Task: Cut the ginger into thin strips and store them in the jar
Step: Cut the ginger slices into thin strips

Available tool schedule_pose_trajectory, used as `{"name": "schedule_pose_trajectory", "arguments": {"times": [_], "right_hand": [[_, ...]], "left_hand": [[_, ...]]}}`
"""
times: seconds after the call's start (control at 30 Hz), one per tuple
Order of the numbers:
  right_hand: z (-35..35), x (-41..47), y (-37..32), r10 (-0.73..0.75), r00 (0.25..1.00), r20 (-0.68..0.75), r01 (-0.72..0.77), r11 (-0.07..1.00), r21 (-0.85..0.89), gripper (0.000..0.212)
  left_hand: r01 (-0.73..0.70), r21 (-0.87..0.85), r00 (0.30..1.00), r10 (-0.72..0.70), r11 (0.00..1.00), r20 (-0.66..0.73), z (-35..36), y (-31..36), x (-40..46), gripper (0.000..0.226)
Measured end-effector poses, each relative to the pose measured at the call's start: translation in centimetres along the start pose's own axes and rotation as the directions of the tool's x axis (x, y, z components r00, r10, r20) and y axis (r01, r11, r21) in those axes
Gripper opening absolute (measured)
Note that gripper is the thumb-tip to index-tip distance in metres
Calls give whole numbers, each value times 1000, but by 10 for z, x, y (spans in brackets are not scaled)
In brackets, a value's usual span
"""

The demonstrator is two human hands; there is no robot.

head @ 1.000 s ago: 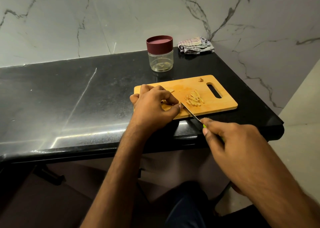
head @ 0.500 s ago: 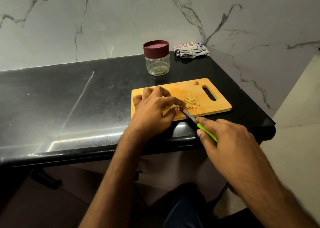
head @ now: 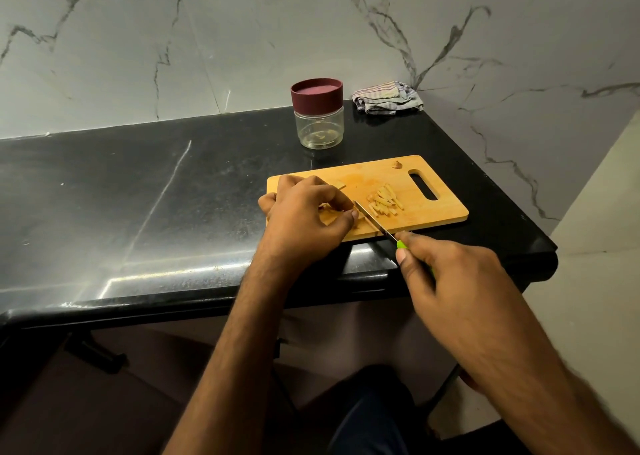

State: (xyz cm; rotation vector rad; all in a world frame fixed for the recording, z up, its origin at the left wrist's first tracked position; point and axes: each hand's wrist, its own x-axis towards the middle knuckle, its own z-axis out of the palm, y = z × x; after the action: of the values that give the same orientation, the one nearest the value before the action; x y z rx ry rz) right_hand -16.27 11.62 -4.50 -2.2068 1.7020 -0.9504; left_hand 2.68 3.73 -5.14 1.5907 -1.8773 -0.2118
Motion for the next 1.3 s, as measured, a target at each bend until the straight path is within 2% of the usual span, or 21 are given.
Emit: {"name": "schedule_pose_trajectory", "arguments": {"times": [0.4,0.6,0.73,0.83,0.9,1.07,1.2,1.3], "right_hand": [[4,8,-5,11,1000,4,-11,999,-41,33],[2,7,-2,19,998,58,-15,997,-73,34],[-5,-1,4,41,999,18,-39,994,-101,36],[-2,1,5,44,999,8,-42,986,-163,41],[0,2,5,53,998,17,-50,984,-170,43],[4,5,4,46,998,40,-40,988,-146,44],[4,5,4,31,999,42,-25,991,-133,43],[3,2,6,11,1000,11,-10,994,-108,41]], "left_hand": [[6,10,999,-6,1000,46,-1,0,5,6],[24,-3,999,-24,1000,31,-1,0,4,8],[37,-32,999,-36,999,40,-2,-1,4,6],[50,-33,998,-49,998,26,-1,0,3,13],[15,19,1000,-16,1000,12,-1,1,0,19],[-158,108,987,153,982,51,0,3,-2,15],[-174,123,983,165,977,84,1,3,-1,23],[-145,65,988,141,987,61,0,0,-1,31]]}}
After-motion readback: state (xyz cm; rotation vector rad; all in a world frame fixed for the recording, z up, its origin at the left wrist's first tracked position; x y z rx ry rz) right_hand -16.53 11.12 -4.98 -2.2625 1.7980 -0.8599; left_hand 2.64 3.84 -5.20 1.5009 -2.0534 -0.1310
